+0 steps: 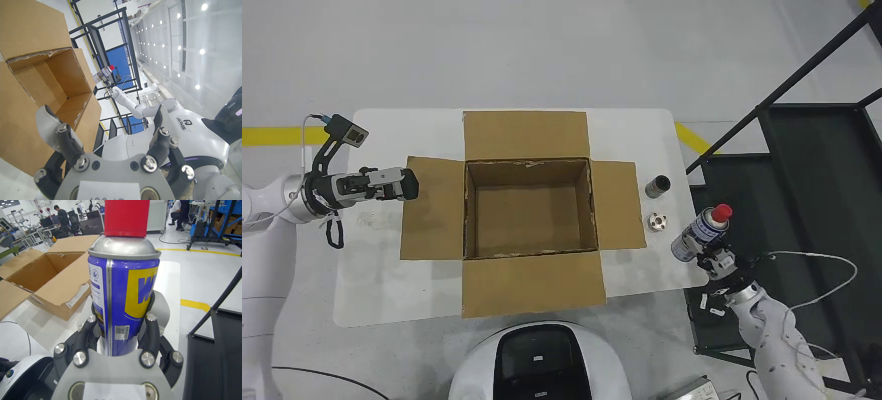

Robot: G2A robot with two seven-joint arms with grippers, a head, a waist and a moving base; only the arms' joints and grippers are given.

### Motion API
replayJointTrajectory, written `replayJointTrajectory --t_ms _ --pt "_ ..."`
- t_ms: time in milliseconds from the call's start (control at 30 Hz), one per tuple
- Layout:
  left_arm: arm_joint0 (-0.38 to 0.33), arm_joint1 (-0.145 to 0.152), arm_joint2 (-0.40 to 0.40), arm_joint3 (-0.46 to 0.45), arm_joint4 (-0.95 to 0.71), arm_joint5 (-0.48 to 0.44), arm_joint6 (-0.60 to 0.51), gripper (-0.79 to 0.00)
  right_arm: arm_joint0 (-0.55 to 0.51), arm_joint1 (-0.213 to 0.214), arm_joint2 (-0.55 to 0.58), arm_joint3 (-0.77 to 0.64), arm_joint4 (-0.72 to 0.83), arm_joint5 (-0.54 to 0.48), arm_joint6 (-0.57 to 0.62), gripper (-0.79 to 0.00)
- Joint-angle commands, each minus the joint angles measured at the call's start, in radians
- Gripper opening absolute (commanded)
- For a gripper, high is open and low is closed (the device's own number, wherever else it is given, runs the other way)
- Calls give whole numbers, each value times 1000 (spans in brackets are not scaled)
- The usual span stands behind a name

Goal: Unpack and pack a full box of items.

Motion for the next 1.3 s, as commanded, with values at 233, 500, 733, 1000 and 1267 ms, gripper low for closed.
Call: replayJointTrajectory --t_ms 233,500,733,1000,1267 --pt "0 0 0 0 0 0 0 0 139 -13 -158 286 -185 111 -325 -785" --pt "0 0 0 0 0 0 0 0 139 -13 -158 286 -185 111 -325 -785" --pt "0 0 0 0 0 0 0 0 150 -21 -174 278 -134 139 -250 -785" --pt "0 0 0 0 0 0 0 0 212 -38 -215 356 -73 214 -246 -785" --pt "0 0 0 0 0 0 0 0 268 -45 -252 443 -88 268 -285 -785"
